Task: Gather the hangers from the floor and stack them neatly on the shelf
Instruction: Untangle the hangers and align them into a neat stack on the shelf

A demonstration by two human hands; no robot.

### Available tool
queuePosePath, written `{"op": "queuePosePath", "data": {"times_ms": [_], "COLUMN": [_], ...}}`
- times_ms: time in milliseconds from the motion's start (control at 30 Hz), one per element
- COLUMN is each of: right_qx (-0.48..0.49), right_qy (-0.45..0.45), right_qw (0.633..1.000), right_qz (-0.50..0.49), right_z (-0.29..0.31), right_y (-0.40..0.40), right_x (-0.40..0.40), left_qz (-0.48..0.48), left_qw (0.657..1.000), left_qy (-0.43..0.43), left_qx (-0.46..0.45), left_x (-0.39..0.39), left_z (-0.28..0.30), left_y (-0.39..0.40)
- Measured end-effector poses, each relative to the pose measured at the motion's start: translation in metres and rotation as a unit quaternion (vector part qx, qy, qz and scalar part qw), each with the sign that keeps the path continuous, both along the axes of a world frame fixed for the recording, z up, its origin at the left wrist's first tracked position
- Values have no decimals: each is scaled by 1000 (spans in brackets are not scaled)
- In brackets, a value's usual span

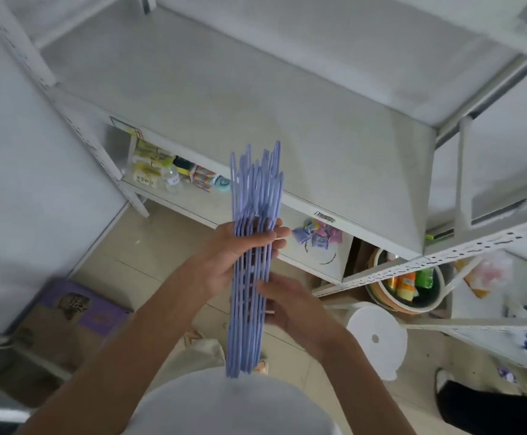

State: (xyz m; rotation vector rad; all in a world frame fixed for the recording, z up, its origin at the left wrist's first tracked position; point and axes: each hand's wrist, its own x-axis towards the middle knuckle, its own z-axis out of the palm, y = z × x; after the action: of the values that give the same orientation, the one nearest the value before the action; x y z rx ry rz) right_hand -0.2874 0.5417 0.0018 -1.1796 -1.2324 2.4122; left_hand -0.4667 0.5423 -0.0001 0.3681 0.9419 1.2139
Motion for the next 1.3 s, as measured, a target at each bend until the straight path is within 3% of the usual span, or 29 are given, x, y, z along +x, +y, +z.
{"op": "queuePosePath", "data": {"times_ms": [200,467,733,900,1000,1300], "right_qx": [-66,-17,71,67,98,79], "right_qy": [127,174,117,152,125,106], "right_qw": [989,982,991,986,986,990], "right_qz": [48,66,9,-17,-45,-42], "right_z": [-12,-5,-11,-33,-54,-94], "right_y": [-53,-23,84,184,239,306], "right_x": [23,56,50,21,8,0], "left_qz": [27,-116,-74,-157,-179,-171], "left_qw": [999,993,997,986,982,982], "left_qy": [19,-14,28,49,54,74], "left_qx": [3,-1,18,11,8,21], "left_x": [30,24,6,-16,-31,-28], "left_z": [19,30,37,33,20,-29], "left_y": [17,54,179,301,355,420]}}
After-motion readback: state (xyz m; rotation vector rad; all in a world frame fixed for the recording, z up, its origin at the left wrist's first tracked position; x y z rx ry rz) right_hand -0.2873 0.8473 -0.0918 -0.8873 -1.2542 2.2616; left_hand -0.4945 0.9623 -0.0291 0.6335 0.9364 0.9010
